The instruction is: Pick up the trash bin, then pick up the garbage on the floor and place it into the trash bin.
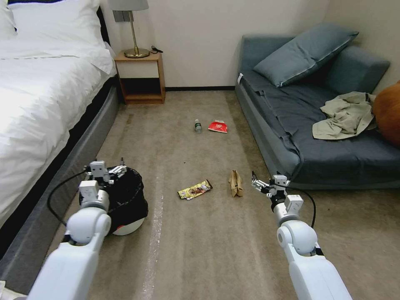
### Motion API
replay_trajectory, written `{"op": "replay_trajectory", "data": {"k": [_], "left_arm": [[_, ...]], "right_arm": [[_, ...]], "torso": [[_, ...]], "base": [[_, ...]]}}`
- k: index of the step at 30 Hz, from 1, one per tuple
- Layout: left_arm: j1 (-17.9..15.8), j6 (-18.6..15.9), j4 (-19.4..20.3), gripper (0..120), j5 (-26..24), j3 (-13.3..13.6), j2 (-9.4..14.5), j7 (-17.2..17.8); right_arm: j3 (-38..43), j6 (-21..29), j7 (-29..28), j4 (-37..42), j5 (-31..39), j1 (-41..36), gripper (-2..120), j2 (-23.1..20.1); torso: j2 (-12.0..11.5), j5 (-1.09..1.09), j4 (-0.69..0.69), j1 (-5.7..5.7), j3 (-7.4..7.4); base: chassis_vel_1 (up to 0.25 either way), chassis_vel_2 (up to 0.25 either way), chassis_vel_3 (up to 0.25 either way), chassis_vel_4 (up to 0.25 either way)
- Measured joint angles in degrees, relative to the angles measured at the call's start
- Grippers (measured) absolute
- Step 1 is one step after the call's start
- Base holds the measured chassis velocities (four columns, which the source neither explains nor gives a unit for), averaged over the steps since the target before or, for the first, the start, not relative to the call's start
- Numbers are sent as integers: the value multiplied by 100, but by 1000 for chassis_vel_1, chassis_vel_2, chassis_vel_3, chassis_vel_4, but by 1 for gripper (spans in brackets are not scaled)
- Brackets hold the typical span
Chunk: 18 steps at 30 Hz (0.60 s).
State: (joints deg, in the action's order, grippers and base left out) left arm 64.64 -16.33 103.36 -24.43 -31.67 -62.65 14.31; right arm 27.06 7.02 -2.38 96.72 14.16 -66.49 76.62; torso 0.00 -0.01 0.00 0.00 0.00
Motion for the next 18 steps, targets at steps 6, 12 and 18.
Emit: {"op": "replay_trajectory", "data": {"k": [6, 12, 18], "left_arm": [[-76, -756, 3, 93, -703, -29, 543, 243], [-170, -1386, -211, 86, -1127, -60, 870, 364], [-386, -1922, -480, 82, -1442, 30, 1093, 437]], "right_arm": [[-24, 1, 15, -37, -81, -40, 100, 58], [-60, 1, 57, -152, -138, -40, 100, 93], [-78, -1, 89, -257, -200, -40, 100, 115]], "torso": [[0, 1, -1, 0, 0], [0, 1, 0, 0, 0], [0, 0, -1, 0, 0]], "base": [[0, 0, 0, 0], [0, 0, 0, 0], [0, 0, 0, 0]]}}
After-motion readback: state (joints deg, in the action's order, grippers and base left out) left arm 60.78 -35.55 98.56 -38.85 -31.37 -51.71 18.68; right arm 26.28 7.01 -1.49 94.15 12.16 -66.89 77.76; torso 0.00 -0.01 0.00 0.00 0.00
